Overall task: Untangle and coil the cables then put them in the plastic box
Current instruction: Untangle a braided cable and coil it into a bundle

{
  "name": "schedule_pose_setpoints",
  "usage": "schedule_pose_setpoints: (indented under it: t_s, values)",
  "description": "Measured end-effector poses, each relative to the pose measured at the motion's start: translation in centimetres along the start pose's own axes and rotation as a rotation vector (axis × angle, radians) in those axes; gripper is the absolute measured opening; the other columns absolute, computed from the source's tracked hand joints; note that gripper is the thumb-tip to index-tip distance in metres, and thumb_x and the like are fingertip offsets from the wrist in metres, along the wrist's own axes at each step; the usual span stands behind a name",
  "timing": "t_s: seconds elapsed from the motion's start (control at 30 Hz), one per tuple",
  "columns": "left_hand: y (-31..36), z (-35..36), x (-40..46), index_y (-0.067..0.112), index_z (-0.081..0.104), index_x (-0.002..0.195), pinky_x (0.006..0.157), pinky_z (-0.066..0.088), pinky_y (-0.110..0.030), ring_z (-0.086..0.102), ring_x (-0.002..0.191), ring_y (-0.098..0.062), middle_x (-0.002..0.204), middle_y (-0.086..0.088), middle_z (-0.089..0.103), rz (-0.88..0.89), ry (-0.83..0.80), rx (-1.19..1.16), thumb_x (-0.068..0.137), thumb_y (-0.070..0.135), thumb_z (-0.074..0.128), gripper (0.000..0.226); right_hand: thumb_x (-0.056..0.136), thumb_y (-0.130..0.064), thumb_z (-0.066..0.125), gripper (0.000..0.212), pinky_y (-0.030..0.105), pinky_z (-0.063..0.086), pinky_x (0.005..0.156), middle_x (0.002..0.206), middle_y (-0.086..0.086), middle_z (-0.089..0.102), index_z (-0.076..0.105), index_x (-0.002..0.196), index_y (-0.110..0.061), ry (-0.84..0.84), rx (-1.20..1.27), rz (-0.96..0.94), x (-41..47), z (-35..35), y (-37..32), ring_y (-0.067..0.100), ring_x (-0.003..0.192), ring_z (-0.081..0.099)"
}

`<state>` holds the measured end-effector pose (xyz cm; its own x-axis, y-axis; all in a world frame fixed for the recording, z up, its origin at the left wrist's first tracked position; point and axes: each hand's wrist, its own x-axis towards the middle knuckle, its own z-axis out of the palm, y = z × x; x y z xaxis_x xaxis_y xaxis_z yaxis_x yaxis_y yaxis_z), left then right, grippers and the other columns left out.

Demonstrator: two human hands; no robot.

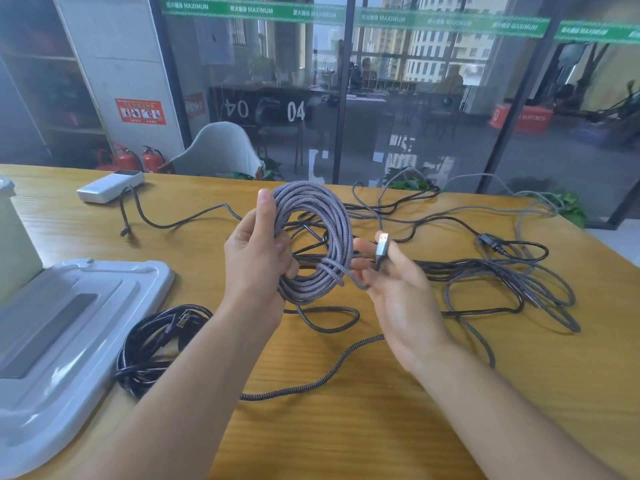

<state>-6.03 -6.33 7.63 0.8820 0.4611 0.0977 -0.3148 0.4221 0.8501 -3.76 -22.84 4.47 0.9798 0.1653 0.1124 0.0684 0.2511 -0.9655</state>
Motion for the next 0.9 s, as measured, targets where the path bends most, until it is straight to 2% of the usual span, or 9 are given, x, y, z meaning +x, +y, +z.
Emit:
schedule_pose_setpoints:
  t_s: [0.03,0.1,0.17,0.3,0.53,0.63,0.7,0.8,0.9]
  values:
    - [0.0,0.0,0.0,0.023,0.070,0.089,0.044,0.026,-0.025,0.022,0.052,-0.014,0.063,0.000,0.027,0.002,-0.004,0.001,0.100,0.054,0.059,0.034,0.105,0.009,0.049,0.041,0.036,0.056,0.096,0.128,0.000,0.070,0.061,0.133,-0.018,-0.037,-0.060,-0.018,0.0,0.1,0.3,0.016,0.101,0.068]
    - [0.0,0.1,-0.2,0.024,0.071,0.090,0.044,0.025,-0.026,0.021,0.052,-0.014,0.064,0.000,0.026,0.004,-0.015,0.002,0.100,0.053,0.059,0.034,0.105,0.003,0.055,0.056,0.036,0.060,0.091,0.140,0.001,0.064,0.043,0.153,-0.022,-0.108,-0.063,0.009,-0.1,0.2,0.6,0.019,0.105,0.069]
    - [0.0,0.3,-0.4,0.022,0.071,0.092,0.045,0.024,-0.026,0.018,0.054,-0.015,0.063,0.000,0.025,0.003,-0.033,0.001,0.100,0.053,0.059,0.034,0.102,0.006,0.058,0.067,0.036,0.062,0.084,0.136,-0.007,0.067,0.037,0.158,-0.022,-0.177,-0.101,0.006,-0.5,0.3,0.7,0.014,0.107,0.071]
    - [0.0,0.7,-0.8,0.023,0.070,0.089,0.045,0.022,-0.027,0.017,0.053,-0.015,0.061,0.001,0.026,-0.003,-0.060,0.002,0.101,0.054,0.058,0.035,0.102,0.006,0.057,0.040,0.037,0.064,0.072,0.112,-0.022,0.075,0.056,0.136,-0.015,-0.242,-0.271,-0.018,-1.1,0.9,0.4,0.013,0.093,0.077]
    - [-0.1,0.8,-1.1,0.018,0.068,0.099,0.046,0.021,-0.027,0.016,0.054,-0.017,0.062,0.000,0.026,0.003,-0.137,0.077,0.102,0.052,0.057,0.035,0.098,-0.004,0.069,0.024,0.031,0.057,0.056,0.092,-0.005,0.081,0.076,0.101,-0.026,-0.129,-0.355,0.002,-0.3,0.0,0.4,0.023,0.062,0.074]
    - [-0.1,0.9,-1.2,0.018,0.067,0.102,0.047,0.019,-0.029,0.012,0.058,-0.021,0.061,0.000,0.027,-0.003,-0.163,0.095,0.102,0.051,0.057,0.035,0.095,-0.011,0.075,0.010,0.029,0.056,0.054,0.073,0.003,0.076,0.081,0.089,-0.016,-0.117,-0.433,-0.070,0.3,-0.8,0.5,0.019,0.056,0.069]
    - [-0.2,0.9,-1.3,0.018,0.069,0.102,0.046,0.020,-0.028,0.015,0.055,-0.018,0.061,0.001,0.027,-0.012,-0.184,0.105,0.102,0.051,0.056,0.035,0.094,-0.007,0.075,0.015,0.028,0.053,0.055,0.063,0.007,0.071,0.081,0.082,-0.013,-0.132,-0.410,-0.102,0.4,-1.0,0.6,0.016,0.055,0.063]
    - [-0.4,0.8,-1.4,0.019,0.072,0.100,0.043,0.025,-0.025,0.021,0.050,-0.014,0.061,0.001,0.027,-0.013,-0.216,0.144,0.103,0.050,0.056,0.035,0.094,-0.003,0.073,0.014,0.029,0.057,0.063,0.082,0.012,0.077,0.083,0.091,-0.012,-0.179,-0.354,-0.111,0.4,-1.0,0.6,0.022,0.070,0.067]
    - [-0.6,0.8,-1.4,0.019,0.072,0.097,0.043,0.027,-0.025,0.023,0.050,-0.014,0.062,0.000,0.028,0.005,-0.221,0.191,0.102,0.050,0.056,0.035,0.095,0.002,0.069,0.015,0.026,0.060,0.078,0.108,0.002,0.080,0.079,0.103,-0.006,-0.260,-0.281,-0.072,0.7,-1.4,0.3,0.013,0.096,0.074]
